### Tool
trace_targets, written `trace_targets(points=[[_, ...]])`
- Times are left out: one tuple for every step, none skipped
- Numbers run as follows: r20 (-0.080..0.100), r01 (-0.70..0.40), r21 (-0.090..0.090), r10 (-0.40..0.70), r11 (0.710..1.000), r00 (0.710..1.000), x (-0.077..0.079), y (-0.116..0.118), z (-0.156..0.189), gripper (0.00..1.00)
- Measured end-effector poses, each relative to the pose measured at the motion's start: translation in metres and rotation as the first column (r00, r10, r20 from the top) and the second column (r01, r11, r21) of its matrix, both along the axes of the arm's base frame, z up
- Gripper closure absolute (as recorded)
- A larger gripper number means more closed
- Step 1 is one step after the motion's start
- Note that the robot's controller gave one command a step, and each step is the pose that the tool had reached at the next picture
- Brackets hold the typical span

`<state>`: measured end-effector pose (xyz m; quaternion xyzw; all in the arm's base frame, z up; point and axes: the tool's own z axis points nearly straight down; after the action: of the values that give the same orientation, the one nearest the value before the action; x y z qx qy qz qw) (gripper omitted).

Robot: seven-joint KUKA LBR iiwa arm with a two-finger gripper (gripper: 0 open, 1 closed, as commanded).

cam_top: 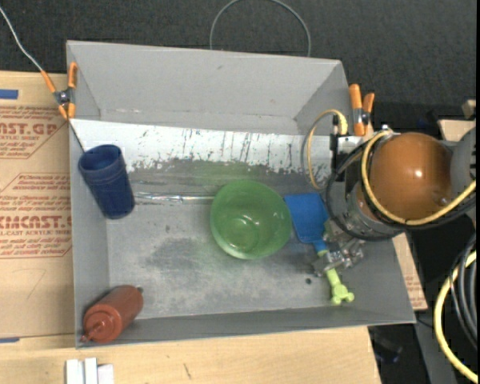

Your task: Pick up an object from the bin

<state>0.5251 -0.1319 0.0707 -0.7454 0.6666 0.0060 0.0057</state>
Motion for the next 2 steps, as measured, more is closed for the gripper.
trace_targets(points=[[-0.006, 0.006, 0.001, -0.006, 1.000, 1.000, -0.002, 0.001, 0.006, 1.00], [-0.003, 0.009, -0.001, -0.009, 1.000, 1.000, -0.001, 0.000, 0.020, 1.00]])
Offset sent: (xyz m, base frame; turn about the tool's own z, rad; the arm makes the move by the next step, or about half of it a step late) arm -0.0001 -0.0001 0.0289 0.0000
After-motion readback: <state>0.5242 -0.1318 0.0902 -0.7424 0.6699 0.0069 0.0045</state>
